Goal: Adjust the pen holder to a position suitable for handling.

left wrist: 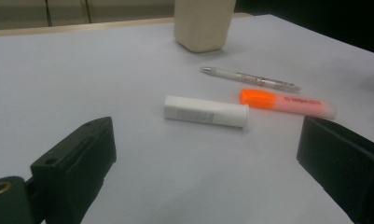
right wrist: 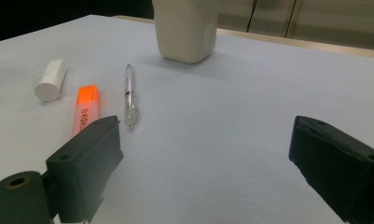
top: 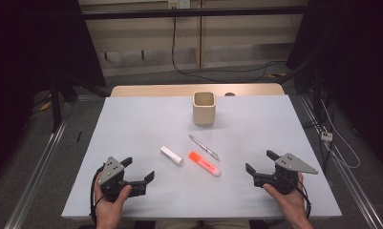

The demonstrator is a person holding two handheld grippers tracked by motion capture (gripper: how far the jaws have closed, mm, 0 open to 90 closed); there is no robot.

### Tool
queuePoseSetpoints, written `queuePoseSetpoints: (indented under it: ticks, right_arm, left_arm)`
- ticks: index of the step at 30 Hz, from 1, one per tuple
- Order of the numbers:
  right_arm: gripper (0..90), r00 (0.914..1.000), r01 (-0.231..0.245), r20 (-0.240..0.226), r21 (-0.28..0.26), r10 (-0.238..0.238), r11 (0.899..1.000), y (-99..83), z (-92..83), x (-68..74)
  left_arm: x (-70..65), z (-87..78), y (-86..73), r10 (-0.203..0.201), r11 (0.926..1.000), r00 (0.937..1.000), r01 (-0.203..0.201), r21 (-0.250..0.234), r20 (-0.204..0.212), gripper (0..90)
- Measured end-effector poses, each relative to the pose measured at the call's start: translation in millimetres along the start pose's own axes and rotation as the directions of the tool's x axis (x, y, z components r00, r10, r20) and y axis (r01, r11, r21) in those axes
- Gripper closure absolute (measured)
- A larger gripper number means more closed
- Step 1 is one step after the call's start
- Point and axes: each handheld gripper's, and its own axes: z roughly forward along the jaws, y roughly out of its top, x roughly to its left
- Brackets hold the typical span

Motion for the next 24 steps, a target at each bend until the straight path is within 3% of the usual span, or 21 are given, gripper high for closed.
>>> queuePoseSetpoints:
  ticks: [8,14,19,24]
  right_arm:
    - [12.3,0.9997,0.008,-0.023,0.035,-0.007,0.999,2.0,-0.5,-1.0]
    - [13.5,0.9996,0.024,-0.014,0.053,-0.023,0.998,7.9,2.8,-3.5]
    - [13.1,0.9982,0.030,-0.054,0.096,-0.024,0.995,17.5,15.8,-7.8]
    - [12.6,0.9972,0.041,-0.065,0.092,-0.035,0.995,33.5,32.3,-11.9]
  left_arm:
    - [1.9,2.1,0.4,0.003,0.9999,1.0000,-0.003,0.015,0.004,4.4]
    - [2.5,2.1,-1.3,0.002,0.9997,1.0000,-0.002,0.026,0.008,4.3]
    - [2.5,2.6,-0.5,0.013,0.9995,0.9998,-0.014,0.029,0.012,4.2]
    - [4.1,1.2,-2.6,0.010,0.9996,0.9999,-0.010,0.025,0.011,4.2]
